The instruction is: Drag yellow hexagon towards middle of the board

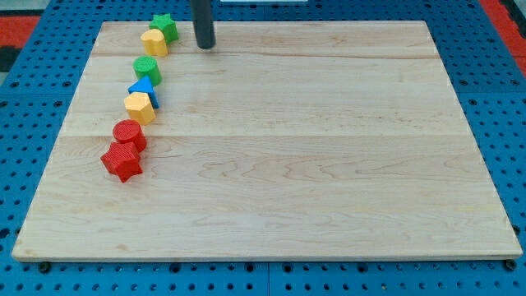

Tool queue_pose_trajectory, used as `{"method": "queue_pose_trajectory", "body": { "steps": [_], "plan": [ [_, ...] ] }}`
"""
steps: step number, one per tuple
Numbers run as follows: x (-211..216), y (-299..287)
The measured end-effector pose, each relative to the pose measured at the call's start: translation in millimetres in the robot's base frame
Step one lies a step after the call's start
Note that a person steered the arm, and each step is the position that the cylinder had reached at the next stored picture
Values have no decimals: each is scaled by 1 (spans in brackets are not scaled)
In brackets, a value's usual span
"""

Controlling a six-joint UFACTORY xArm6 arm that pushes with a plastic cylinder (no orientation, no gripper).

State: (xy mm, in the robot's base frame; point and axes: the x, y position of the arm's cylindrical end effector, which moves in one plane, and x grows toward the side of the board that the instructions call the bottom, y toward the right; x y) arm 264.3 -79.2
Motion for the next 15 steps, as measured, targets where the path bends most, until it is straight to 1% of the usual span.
{"method": "queue_pose_trajectory", "body": {
  "steps": [1, 2, 4, 5, 6, 8, 9, 10, 11, 12, 13, 14, 15],
  "plan": [
    [53, 52],
    [123, 91],
    [258, 124],
    [322, 127],
    [354, 119],
    [355, 36],
    [348, -47],
    [320, -131],
    [278, -202],
    [229, -226],
    [172, -220],
    [142, -178],
    [141, -142]
  ]
}}
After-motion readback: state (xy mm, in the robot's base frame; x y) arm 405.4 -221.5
